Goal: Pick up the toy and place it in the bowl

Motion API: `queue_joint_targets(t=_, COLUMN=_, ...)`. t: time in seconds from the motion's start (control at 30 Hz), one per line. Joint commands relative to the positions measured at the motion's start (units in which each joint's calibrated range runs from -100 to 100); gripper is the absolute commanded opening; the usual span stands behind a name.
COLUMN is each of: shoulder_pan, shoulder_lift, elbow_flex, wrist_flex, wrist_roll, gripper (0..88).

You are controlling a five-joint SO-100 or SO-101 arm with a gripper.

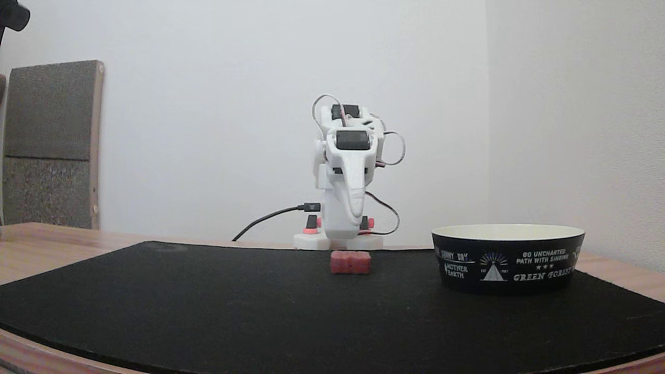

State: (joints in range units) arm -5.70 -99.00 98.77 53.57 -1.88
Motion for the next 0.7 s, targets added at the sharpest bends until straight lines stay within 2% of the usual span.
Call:
queue_joint_targets(t=0.0, shoulder_pan=-0.3, shoulder_lift=-0.6, elbow_flex=0.7, wrist_flex=0.0, wrist_roll=-0.1, gripper=8.1)
queue_joint_targets(t=0.1, shoulder_pan=-0.3, shoulder_lift=-0.6, elbow_flex=0.7, wrist_flex=0.0, wrist_roll=-0.1, gripper=26.0)
queue_joint_targets(t=0.2, shoulder_pan=-0.1, shoulder_lift=-0.5, elbow_flex=0.7, wrist_flex=0.0, wrist_roll=-0.1, gripper=39.6)
queue_joint_targets(t=0.47, shoulder_pan=1.0, shoulder_lift=3.1, elbow_flex=-1.2, wrist_flex=-0.6, wrist_roll=-0.1, gripper=41.1)
queue_joint_targets(t=0.67, shoulder_pan=0.4, shoulder_lift=30.3, elbow_flex=-18.1, wrist_flex=-0.7, wrist_roll=-0.2, gripper=41.1)
